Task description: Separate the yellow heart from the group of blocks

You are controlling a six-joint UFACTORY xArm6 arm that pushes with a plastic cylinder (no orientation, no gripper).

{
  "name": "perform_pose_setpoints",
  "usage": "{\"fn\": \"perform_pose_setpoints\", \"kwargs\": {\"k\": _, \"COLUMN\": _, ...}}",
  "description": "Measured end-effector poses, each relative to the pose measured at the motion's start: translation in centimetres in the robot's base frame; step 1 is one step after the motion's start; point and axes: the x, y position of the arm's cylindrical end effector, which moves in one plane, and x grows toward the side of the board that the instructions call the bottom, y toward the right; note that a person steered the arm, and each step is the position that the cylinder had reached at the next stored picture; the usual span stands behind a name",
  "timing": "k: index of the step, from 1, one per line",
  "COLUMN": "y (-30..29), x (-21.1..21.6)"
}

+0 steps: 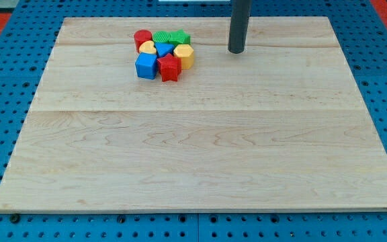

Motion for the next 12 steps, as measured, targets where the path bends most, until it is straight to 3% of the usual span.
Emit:
{"fn": "perform_pose_setpoints", "kwargs": {"k": 2, "y": 0.0, "x": -0.9}}
{"fn": "perform_pose_setpoints", "kwargs": {"k": 4, "y": -1.5, "x": -6.9}}
{"fn": "perform_pose_setpoints", "kwargs": {"k": 7, "y": -19.6, "x": -6.8}}
{"fn": "perform_pose_setpoints", "kwargs": {"k": 8, "y": -24.0, "x": -4.6}}
{"fn": "perform_pose_setpoints", "kwargs": {"k": 9, "y": -21.8, "x": -1.5}}
{"fn": "perform_pose_setpoints", "kwargs": {"k": 11, "y": -9.9, "x": -1.3}}
{"fn": "perform_pose_setpoints", "kwargs": {"k": 12, "y": -10.1, "x": 0.3}}
